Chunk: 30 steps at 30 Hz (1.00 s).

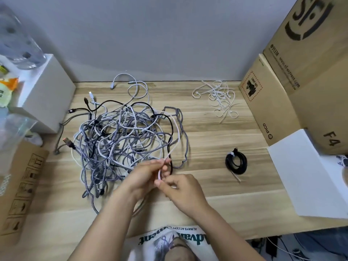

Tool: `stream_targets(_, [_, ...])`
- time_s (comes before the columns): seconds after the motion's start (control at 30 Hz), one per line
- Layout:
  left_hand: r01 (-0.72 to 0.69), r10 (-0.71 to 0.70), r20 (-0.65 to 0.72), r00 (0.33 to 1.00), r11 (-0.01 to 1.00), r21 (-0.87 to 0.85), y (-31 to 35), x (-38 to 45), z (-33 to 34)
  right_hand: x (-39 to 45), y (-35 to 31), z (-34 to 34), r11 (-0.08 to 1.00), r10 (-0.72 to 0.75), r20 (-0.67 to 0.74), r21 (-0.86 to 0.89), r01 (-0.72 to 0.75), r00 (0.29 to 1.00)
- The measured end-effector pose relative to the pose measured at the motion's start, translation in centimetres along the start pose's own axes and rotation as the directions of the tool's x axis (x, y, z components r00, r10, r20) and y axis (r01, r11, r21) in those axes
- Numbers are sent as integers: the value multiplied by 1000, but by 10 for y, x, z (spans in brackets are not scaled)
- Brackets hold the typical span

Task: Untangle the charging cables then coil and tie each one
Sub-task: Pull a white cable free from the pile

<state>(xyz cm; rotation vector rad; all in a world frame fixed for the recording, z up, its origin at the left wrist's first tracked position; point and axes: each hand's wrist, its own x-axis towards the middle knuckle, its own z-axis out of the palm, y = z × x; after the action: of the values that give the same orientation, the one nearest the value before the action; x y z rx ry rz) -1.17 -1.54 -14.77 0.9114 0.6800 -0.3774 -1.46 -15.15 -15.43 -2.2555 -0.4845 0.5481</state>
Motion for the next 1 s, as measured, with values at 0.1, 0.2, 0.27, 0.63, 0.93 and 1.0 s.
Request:
stream_targets(0.1, [-150, 162, 59, 985, 975, -163, 44, -8, 2, 0, 11, -7, 997, 31, -37, 69, -28, 999])
stream_targets(0.2, [-340, 362, 41, 931, 906, -253, 83, -22, 4, -1, 22, -12, 994, 106, -9, 16, -106, 994])
stream_targets(0.27, [-423, 443, 9, 896, 862, -279, 98, -26, 5, -3, 27, -14, 978, 185, 14, 95, -186, 983])
stream_targets(0.63, [-483, 492, 91, 866, 775, 408, 40, -31, 37, 31, -35, -40, 242, 185, 151, 951, -194, 971])
stream_targets(0.93, [-578, 595, -29, 804, 791, 199, 20, -32, 37, 61, -59, -31, -63, 273, 114, 993, -101, 955])
stream_targets(1.0, [-520, 521, -23, 853, 854, 27, 21, -29, 35, 60, -61, -31, -89, 251, 77, 994, -56, 965])
